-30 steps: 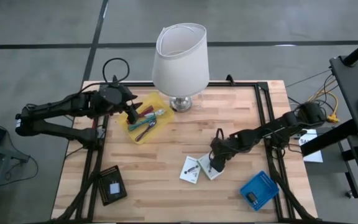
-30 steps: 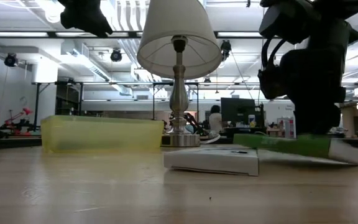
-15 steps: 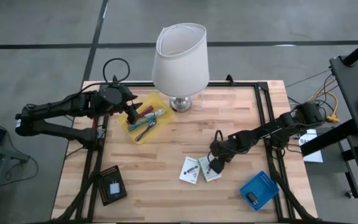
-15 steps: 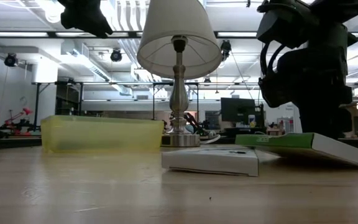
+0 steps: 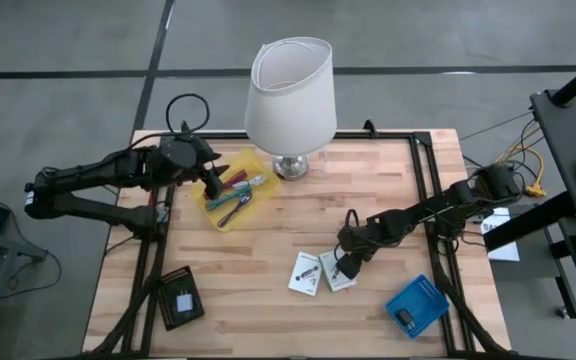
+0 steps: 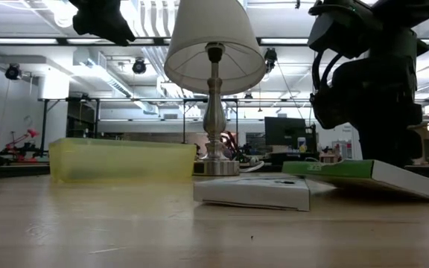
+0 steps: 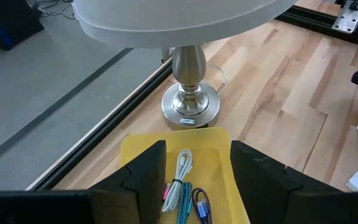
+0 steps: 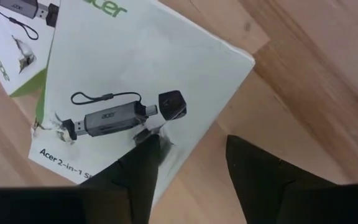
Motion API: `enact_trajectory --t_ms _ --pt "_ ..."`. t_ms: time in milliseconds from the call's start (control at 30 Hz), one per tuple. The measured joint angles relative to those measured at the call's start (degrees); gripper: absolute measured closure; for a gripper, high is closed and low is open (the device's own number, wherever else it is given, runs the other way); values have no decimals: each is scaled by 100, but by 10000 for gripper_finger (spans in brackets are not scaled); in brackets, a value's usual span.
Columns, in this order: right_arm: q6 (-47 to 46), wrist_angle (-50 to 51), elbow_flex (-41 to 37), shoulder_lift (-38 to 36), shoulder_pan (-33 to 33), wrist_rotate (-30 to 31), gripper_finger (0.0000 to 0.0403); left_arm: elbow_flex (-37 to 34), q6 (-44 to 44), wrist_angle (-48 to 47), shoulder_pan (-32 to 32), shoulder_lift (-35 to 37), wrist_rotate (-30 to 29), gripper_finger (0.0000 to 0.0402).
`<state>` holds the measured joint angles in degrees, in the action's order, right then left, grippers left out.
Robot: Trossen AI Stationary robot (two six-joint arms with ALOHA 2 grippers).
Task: Pick and place items into bin
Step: Put the black charger adapter into the black bin
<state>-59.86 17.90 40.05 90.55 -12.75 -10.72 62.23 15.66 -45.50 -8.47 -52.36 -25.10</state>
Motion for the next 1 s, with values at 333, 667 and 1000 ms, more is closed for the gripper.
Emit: enact_trajectory --t_ms 333,667,1000 --pt "36 -38 -4 6 0 -4 299 -12 -2 0 0 0 0 237" --pt "44 -34 -4 6 0 -2 349 -25 -2 0 -1 0 0 237" --pt "-6 73 37 -5 6 -345 267 -29 -8 0 -2 0 0 237"
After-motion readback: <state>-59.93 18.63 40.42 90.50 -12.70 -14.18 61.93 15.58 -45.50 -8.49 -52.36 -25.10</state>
